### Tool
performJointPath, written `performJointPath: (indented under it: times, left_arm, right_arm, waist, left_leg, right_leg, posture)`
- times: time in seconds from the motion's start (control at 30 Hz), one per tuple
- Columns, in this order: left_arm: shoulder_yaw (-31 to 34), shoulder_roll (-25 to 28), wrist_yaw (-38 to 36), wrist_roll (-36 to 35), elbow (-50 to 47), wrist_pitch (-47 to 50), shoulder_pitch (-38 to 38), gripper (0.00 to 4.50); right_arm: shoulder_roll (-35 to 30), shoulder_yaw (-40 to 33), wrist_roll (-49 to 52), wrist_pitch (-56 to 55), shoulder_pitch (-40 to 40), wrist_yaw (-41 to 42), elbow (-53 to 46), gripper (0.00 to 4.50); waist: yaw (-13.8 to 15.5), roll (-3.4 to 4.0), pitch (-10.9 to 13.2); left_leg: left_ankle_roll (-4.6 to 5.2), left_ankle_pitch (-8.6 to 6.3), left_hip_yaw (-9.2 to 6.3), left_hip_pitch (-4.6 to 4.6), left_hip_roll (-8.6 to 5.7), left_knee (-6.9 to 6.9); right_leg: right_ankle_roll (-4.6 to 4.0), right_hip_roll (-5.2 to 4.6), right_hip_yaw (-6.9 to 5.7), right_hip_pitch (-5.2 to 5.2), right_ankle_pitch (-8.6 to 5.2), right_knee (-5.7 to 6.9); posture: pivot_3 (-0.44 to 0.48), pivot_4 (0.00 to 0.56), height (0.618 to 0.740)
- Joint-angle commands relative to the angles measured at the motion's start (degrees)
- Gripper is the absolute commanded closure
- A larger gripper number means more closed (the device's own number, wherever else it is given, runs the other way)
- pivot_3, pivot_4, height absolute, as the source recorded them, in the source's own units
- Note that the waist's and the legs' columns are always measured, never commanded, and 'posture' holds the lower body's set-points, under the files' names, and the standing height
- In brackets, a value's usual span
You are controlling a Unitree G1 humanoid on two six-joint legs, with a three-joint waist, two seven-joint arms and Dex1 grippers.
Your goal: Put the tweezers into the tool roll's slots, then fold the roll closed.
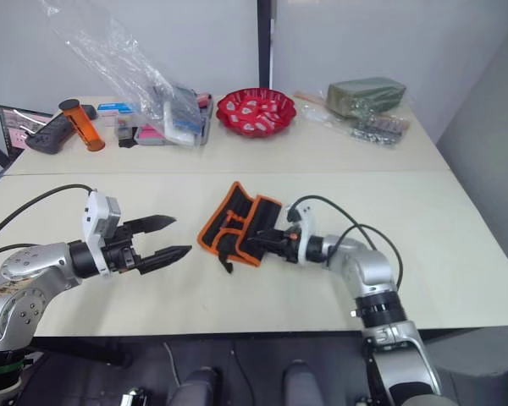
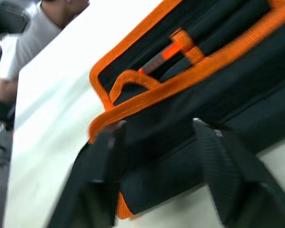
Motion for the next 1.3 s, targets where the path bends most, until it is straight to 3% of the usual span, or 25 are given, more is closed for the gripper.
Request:
performJointPath:
  times: [0.03,0.13,0.3,0.53,0.77,0.97,1.07,1.3]
  left_arm:
    - [1.1,0.9,-0.3,0.1,-0.8,-0.8,0.4,0.0]
    - [1.4,0.9,-0.1,0.1,-1.0,-0.9,1.2,0.0]
    - [1.5,0.6,0.8,0.4,-0.5,-1.0,2.0,0.0]
    - [1.4,-1.9,5.1,-1.6,3.4,3.2,0.8,0.0]
    - [0.0,-11.5,15.1,-4.7,8.2,11.6,-6.1,0.0]
    - [-2.9,-15.8,18.8,-1.2,14.7,12.8,-11.0,0.0]
    - [-3.9,-17.7,19.1,-0.9,17.2,13.3,-12.3,0.81]
    - [-4.8,-19.2,19.1,-0.1,17.8,13.2,-13.1,3.2]
  right_arm:
    - [-1.6,4.3,-7.2,-11.1,0.6,3.3,0.9,3.64]
    - [-2.8,8.4,-14.0,-19.9,1.9,4.1,4.4,4.47]
    - [-3.0,11.3,-20.7,-27.1,2.2,3.6,9.8,4.47]
    - [-2.6,11.2,-23.2,-28.4,1.4,2.6,12.0,4.47]
    - [-2.2,11.1,-23.4,-27.3,1.7,1.8,10.8,4.47]
    - [-1.3,10.6,-23.6,-25.6,2.1,0.5,9.5,4.47]
    - [-1.3,10.4,-23.9,-25.1,2.2,0.0,9.0,4.5]
    - [-1.5,9.7,-23.4,-23.4,2.7,-0.7,6.8,4.5]
  waist:
    - [0.0,0.0,0.0]
    - [0.2,0.0,0.0]
    - [0.1,-0.02,0.0]
    - [0.1,-0.11,-0.1]
    - [0.4,-0.29,-0.2]
    - [0.1,-0.33,-0.2]
    - [0.1,-0.33,-0.2]
    - [0.1,-0.34,-0.3]
  left_leg:
    - [0.0,0.0,0.0,0.0,0.0,0.0]
    - [0.0,0.0,0.0,0.01,-0.01,0.01]
    - [0.0,0.0,0.0,0.2,0.0,0.0]
    - [-0.01,0.0,0.0,0.44,0.02,0.02]
    - [-0.01,0.0,-0.01,0.49,0.01,0.1]
    - [-0.01,0.0,-0.01,0.56,0.0,0.06]
    - [-0.01,0.0,-0.01,0.56,0.0,0.07]
    - [-0.02,0.01,-0.01,0.54,0.0,0.08]
  right_leg:
    - [0.0,0.0,0.0,0.0,0.0,0.0]
    - [0.01,-0.02,0.0,0.02,0.0,-0.01]
    - [0.01,-0.01,0.0,0.18,0.0,-0.01]
    - [0.07,0.02,0.0,0.37,-0.04,0.02]
    - [0.08,0.01,0.0,0.46,-0.03,0.05]
    - [0.0,0.02,0.01,0.48,0.03,0.06]
    - [-0.01,0.01,0.01,0.5,0.03,0.05]
    - [0.0,0.02,0.01,0.49,0.03,0.05]
  posture:
    - [0.0,0.15,0.74]
    - [0.0,0.15,0.74]
    - [0.0,0.15,0.74]
    - [0.0,0.15,0.74]
    - [0.0,0.15,0.74]
    - [0.0,0.15,0.74]
    - [0.0,0.15,0.74]
    - [0.0,0.15,0.74]
